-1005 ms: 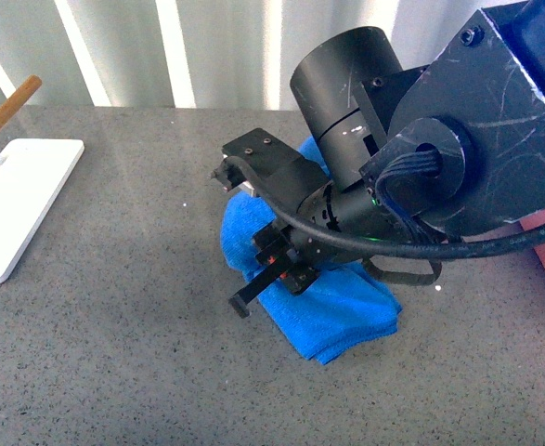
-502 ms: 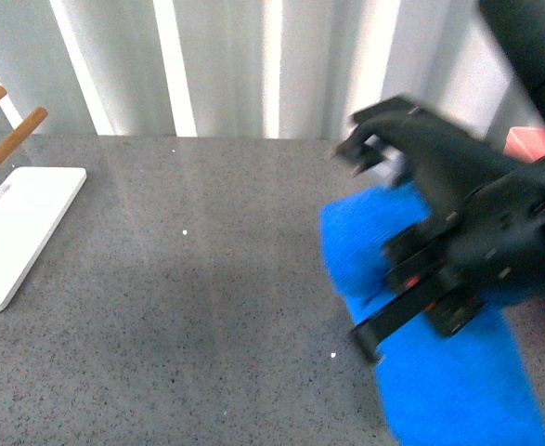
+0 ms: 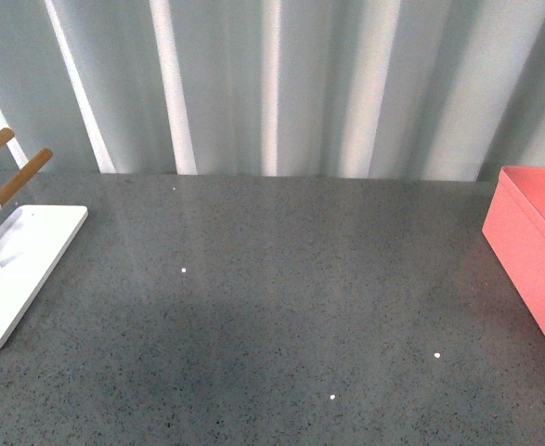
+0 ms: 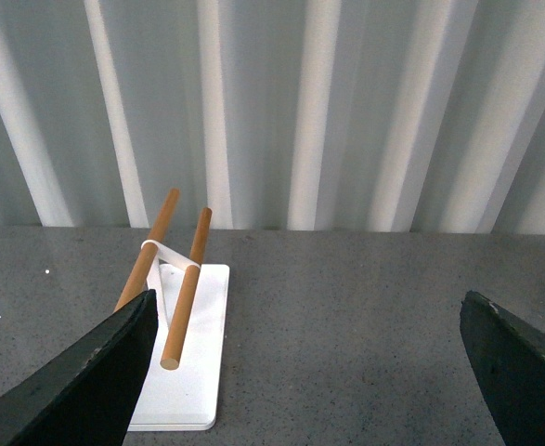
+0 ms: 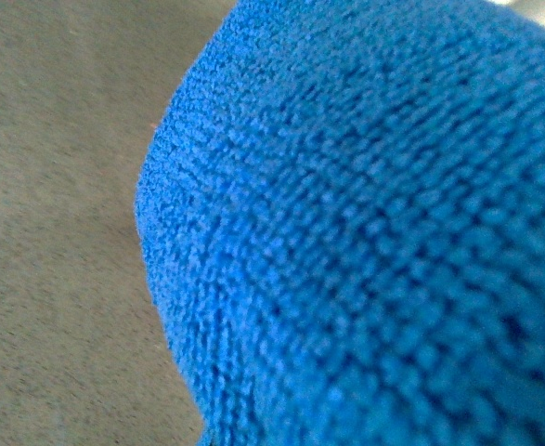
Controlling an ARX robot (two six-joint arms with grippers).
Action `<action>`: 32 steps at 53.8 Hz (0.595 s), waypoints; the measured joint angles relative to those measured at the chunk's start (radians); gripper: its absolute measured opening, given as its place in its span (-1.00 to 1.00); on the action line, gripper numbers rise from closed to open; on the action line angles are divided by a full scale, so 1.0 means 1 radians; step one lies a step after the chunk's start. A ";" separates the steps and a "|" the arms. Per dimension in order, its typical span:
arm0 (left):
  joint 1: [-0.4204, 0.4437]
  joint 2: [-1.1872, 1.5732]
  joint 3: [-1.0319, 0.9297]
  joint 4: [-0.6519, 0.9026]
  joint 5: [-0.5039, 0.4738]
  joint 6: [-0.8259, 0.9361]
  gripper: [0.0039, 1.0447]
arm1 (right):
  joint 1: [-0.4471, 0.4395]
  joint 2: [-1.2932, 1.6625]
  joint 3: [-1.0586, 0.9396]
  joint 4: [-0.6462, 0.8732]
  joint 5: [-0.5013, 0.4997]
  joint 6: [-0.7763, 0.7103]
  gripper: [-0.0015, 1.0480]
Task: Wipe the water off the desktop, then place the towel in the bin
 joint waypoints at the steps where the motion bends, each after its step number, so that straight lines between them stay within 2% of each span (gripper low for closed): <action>1: 0.000 0.000 0.000 0.000 0.000 0.000 0.88 | -0.006 0.000 0.002 -0.004 0.002 -0.003 -0.92; 6: 0.000 0.000 0.000 0.000 0.000 0.000 0.88 | -0.075 0.021 0.017 -0.056 0.055 -0.056 -0.92; 13: 0.000 0.000 0.000 0.000 0.000 0.000 0.88 | -0.159 0.084 0.042 -0.074 0.061 -0.132 -0.92; 21: 0.000 0.000 0.000 0.000 0.000 0.000 0.88 | -0.203 0.133 0.069 -0.063 0.050 -0.165 -0.92; 32: 0.000 0.000 0.000 0.000 0.000 0.000 0.88 | -0.215 0.189 0.116 -0.056 0.022 -0.162 -0.92</action>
